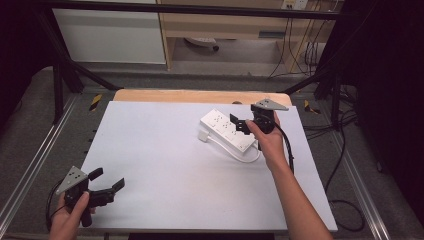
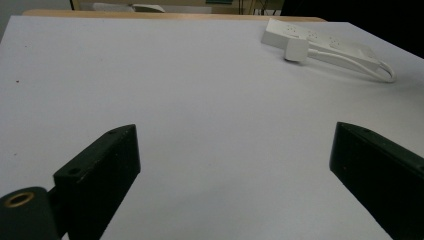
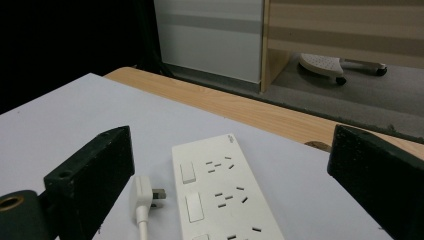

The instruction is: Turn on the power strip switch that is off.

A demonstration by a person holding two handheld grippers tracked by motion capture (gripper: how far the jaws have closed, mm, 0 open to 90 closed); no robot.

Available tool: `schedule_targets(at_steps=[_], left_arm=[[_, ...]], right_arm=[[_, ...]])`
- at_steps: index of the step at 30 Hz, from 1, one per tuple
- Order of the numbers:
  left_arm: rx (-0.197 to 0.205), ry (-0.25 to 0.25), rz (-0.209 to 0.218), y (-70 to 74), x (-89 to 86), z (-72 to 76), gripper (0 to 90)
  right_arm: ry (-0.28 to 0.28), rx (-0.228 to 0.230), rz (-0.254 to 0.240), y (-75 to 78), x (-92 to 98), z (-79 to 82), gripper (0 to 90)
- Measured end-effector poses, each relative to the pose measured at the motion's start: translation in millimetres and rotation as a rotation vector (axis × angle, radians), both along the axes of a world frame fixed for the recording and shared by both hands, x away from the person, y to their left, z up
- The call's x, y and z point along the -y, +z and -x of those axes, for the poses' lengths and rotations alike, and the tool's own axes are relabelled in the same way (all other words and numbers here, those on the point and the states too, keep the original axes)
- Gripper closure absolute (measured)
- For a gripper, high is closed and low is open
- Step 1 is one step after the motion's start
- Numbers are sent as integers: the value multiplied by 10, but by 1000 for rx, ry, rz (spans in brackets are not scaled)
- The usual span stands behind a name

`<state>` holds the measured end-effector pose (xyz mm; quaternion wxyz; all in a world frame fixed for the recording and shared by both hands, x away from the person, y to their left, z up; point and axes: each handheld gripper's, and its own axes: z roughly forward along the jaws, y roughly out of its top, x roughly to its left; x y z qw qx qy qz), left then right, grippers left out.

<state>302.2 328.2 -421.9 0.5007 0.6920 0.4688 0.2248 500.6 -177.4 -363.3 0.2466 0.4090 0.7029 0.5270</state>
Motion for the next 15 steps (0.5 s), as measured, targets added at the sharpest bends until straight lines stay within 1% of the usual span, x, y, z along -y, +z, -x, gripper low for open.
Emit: schedule_targets(at_steps=[6, 13, 14, 15], left_arm=[[0, -1, 1, -1, -2, -3, 60], [1, 0, 2, -1, -1, -1, 60], [0, -1, 1, -1, -1, -2, 60], [0, 0, 2, -1, -1, -1, 60]], right_arm=[[-14, -17, 1, -74, -10, -65, 54], [-24, -21, 4, -121, -47, -100, 67], [-36, -18, 8, -135, -69, -111, 70], [-36, -18, 8, -135, -69, -111, 70]])
